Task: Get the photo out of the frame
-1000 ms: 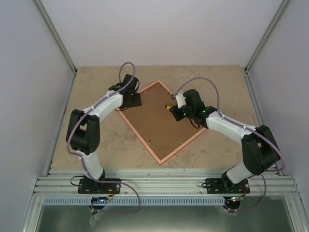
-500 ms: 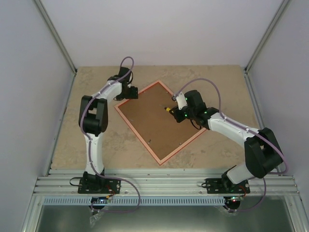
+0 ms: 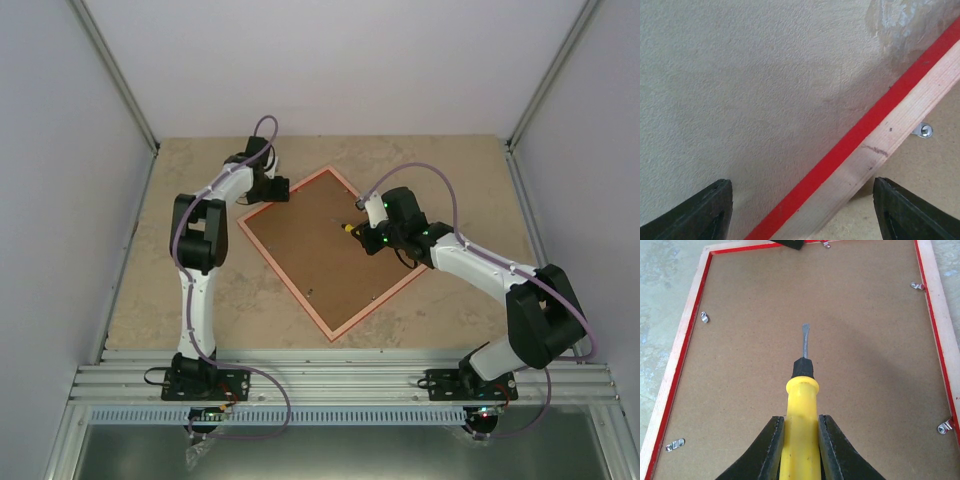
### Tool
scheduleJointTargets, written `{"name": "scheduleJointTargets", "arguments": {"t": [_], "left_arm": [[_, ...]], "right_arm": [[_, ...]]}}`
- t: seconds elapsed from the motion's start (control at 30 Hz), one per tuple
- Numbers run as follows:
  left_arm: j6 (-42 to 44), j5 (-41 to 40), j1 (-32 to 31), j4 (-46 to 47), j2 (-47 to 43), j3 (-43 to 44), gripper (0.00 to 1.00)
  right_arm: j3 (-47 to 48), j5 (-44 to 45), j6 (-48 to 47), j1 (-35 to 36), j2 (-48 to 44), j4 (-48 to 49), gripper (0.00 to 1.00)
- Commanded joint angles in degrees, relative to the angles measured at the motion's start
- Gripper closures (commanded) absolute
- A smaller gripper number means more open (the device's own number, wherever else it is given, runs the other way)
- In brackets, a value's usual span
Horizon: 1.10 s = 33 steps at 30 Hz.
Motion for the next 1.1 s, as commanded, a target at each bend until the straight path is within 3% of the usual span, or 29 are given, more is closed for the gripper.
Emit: {"name": "scheduleJointTargets", "arguments": {"t": [0.0, 0.5, 0.73, 1.07], "left_arm": [[0.9, 1.4, 0.3, -1.8, 1.8, 1.2, 0.23], [-4.6, -1.3, 0.3, -5.7, -3.6, -5.7, 0.48], [-8.1, -0.4, 0.3, -7.5, -8.4, -12.7, 0.51], [-13.4, 5.1, 0.2, -1.7, -18.6, -29.3, 0.55]], "right_arm": [[0.2, -0.2, -0.6, -0.3, -0.8, -0.4, 1.00], [-0.7, -0.8, 0.2, -0.3, -2.2, 0.1, 0.99], [-1.7, -0.2, 0.5, -0.3, -3.8, -0.1, 1.00], [-1.9, -0.9, 1.2, 0.0, -4.9, -0.2, 0.99]]}}
